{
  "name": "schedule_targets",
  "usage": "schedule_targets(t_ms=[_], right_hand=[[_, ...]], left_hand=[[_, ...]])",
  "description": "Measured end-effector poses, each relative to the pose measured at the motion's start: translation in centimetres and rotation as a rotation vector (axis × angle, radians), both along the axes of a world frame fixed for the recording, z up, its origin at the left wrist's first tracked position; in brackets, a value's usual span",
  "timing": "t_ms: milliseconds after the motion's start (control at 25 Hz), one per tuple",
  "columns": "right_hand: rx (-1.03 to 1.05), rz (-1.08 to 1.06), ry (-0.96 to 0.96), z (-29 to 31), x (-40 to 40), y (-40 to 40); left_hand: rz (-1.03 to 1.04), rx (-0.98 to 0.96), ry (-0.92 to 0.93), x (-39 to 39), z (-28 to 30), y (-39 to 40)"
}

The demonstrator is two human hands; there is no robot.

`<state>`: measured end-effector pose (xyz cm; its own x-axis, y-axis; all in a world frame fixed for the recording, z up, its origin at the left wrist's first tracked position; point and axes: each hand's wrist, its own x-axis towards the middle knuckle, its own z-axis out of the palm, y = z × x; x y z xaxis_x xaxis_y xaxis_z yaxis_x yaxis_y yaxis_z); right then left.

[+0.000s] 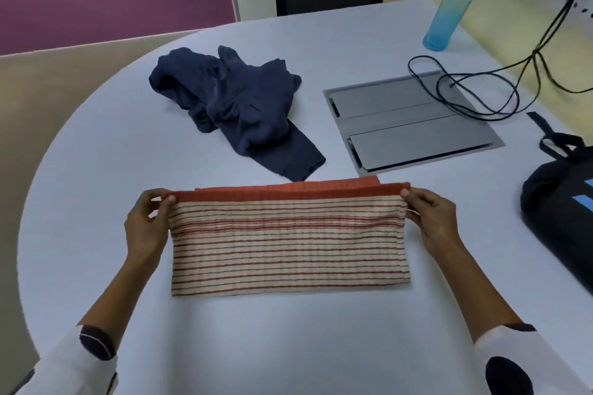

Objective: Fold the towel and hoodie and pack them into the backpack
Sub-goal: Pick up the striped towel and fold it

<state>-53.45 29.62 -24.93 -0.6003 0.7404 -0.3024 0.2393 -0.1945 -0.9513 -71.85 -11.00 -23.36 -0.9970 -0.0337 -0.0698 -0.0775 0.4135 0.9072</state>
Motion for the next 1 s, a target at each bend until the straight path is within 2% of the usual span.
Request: schedule_targets(t_ms=[480, 640, 760, 880, 960, 1000], right_hand=[[0.206, -0.116, -0.257, -4.5, -6.7, 0.9], [0.401, -0.108, -0.385, -5.0, -7.8, 0.6], [0.534, -0.107, -0.452, -5.3, -8.5, -0.6], [0.805, -0.033, -0.56, -5.9, -8.6, -2.2], [1.014, 0.072, -0.54, -6.4, -8.5, -4.8], [1.045, 0.141, -0.5, -6.8, -8.5, -7.0]], left_hand=[[-0.015, -0.23, -0.103, -5.6, -7.2, 2.4], [0.001, -0.341, -0.07, -6.2, -7.5, 3.0], [-0.006, -0.488, 0.05, -5.3, -7.6, 3.3], [-0.196, -0.565, 0.157, -2.5, -8.3, 3.4], [-0.396, -0.591, 0.157, -0.2, -9.1, 3.5], [-0.48, -0.623, 0.164, 0.7, -9.8, 3.6]])
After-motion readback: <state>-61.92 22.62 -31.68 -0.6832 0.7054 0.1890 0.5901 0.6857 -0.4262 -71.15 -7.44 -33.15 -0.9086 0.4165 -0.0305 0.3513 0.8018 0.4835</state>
